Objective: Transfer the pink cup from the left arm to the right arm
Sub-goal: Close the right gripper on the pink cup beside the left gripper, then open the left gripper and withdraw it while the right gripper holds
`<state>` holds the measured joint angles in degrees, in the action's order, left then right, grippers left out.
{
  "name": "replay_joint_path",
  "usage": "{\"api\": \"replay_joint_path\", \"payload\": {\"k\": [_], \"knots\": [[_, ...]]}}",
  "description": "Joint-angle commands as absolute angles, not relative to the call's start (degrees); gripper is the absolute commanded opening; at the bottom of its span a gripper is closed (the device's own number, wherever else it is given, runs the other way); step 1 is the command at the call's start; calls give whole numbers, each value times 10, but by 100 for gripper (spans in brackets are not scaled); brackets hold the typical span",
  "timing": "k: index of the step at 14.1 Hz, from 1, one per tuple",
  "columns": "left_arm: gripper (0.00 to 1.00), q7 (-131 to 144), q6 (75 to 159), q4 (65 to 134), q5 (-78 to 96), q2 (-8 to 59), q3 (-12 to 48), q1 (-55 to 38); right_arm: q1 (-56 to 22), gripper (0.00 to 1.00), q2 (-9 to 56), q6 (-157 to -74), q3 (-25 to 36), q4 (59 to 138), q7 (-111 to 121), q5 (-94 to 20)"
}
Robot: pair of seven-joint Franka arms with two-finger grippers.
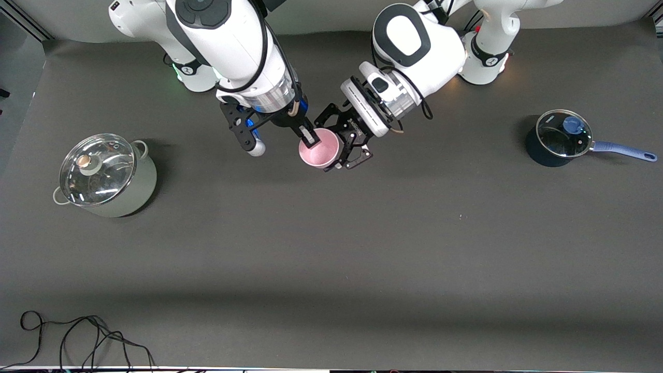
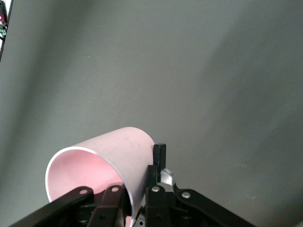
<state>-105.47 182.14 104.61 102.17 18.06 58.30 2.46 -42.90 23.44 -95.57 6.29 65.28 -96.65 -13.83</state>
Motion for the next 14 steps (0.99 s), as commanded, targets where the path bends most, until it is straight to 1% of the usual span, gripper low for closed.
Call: {"api": "replay_joint_path", "payload": {"k": [1,2,3,4,5,10,14], "knots": [[64,-1044,1822,1053,1031,167,586,26,-423,0,242,-957,64,633,-967,-143],[65,-1044,1822,1053,1031,168,586,26,-422,0,242,-957,65,631,-966,-143],[68,-1042,1823,1053,1031,168,586,27,-422,0,242,-957,65,628,-963,-143],[88,-1035,1822,1053,1031,168,586,27,-422,0,243,-957,65,628,-963,-143],[100,-1023,1822,1052,1031,168,586,28,-422,0,243,-957,65,628,-963,-143],[100,-1019,1823,1056,1030,172,582,30,-422,0,243,-957,65,628,-963,-143],[100,-1021,1822,1071,1026,189,571,51,-422,0,243,-957,65,628,-962,-143]]}}
